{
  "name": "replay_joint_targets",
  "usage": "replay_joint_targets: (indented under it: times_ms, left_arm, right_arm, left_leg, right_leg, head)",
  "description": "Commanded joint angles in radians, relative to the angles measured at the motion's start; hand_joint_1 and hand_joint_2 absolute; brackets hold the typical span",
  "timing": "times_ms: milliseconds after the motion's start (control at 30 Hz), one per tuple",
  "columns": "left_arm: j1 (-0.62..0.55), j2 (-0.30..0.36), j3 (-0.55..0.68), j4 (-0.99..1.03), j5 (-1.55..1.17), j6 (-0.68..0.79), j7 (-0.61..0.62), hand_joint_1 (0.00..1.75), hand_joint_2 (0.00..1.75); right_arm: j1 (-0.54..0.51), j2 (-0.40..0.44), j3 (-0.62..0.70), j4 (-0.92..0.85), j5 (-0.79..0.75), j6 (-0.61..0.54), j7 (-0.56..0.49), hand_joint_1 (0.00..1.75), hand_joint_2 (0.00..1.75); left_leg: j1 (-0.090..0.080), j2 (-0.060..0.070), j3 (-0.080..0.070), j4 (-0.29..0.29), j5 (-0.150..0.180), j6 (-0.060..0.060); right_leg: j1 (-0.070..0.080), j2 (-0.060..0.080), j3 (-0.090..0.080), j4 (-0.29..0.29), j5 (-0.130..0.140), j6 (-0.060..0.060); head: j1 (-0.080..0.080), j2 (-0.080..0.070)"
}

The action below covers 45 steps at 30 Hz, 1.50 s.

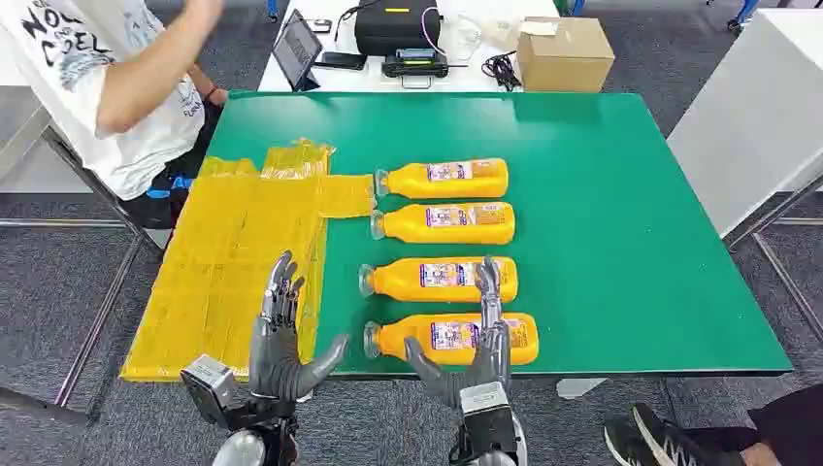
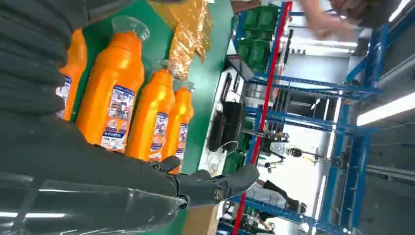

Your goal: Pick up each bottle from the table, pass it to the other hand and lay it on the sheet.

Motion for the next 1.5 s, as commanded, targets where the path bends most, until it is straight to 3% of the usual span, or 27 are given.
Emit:
replay_joint_targets:
  times_ms: [33, 233, 500, 700, 900, 1067, 1500]
  left_arm:
    - [-0.036, 0.015, 0.022, 0.049, -0.005, 0.004, 0.006, 0.0, 1.75]
    - [-0.038, 0.027, 0.047, 0.042, -0.023, 0.036, -0.012, 0.0, 1.75]
    - [-0.036, 0.028, 0.048, 0.039, -0.022, 0.035, -0.011, 0.0, 1.75]
    - [-0.06, 0.048, 0.099, 0.028, -0.236, 0.225, -0.072, 0.0, 1.75]
    - [-0.073, 0.035, 0.162, 0.077, -0.192, 0.187, -0.059, 0.0, 1.75]
    - [-0.097, 0.039, 0.159, 0.123, -0.187, 0.178, -0.062, 0.0, 1.75]
    - [-0.117, 0.047, 0.136, 0.139, -0.161, 0.174, -0.06, 0.0, 1.75]
  right_arm:
    - [-0.024, -0.021, -0.005, 0.07, 0.054, -0.009, 0.0, 0.0, 1.75]
    - [-0.037, -0.034, -0.021, 0.063, 0.212, 0.032, 0.14, 0.0, 1.75]
    - [-0.037, -0.033, -0.024, 0.055, 0.217, 0.036, 0.149, 0.0, 1.75]
    - [-0.095, -0.101, -0.011, 0.071, 0.489, 0.159, 0.366, 0.0, 1.75]
    - [-0.155, -0.2, 0.017, 0.135, 0.516, 0.352, 0.485, 0.0, 1.75]
    - [-0.231, -0.299, 0.076, 0.203, 0.484, 0.478, 0.523, 0.0, 1.75]
    - [-0.265, -0.396, 0.159, 0.188, 0.433, 0.527, 0.553, 0.0, 1.75]
  left_leg:
    - [0.002, 0.001, 0.005, -0.001, -0.002, -0.002]
    - [0.002, 0.002, 0.006, -0.001, -0.002, -0.002]
    - [0.001, 0.001, 0.003, -0.001, -0.001, -0.001]
    - [0.002, 0.003, 0.005, 0.0, -0.002, -0.002]
    - [0.001, 0.002, 0.005, -0.002, -0.001, -0.001]
    - [0.001, 0.002, 0.005, -0.001, -0.001, -0.001]
    - [0.0, 0.0, 0.003, 0.0, 0.0, -0.001]
  right_leg:
    - [0.002, 0.001, 0.005, -0.001, -0.001, -0.003]
    - [0.002, 0.001, 0.006, -0.002, -0.001, -0.003]
    - [0.001, 0.001, 0.003, -0.001, 0.0, -0.002]
    - [0.002, 0.002, 0.005, -0.001, -0.001, -0.003]
    - [0.002, 0.002, 0.005, -0.003, 0.0, -0.002]
    - [0.001, 0.002, 0.006, -0.002, 0.0, -0.002]
    - [0.001, 0.0, 0.003, -0.001, 0.0, -0.001]
  head:
    - [0.0, 0.0]
    - [0.0, 0.0]
    - [0.0, 0.0]
    - [0.0, 0.0]
    - [0.0, 0.0]
    - [0.0, 0.0]
    - [0.0, 0.0]
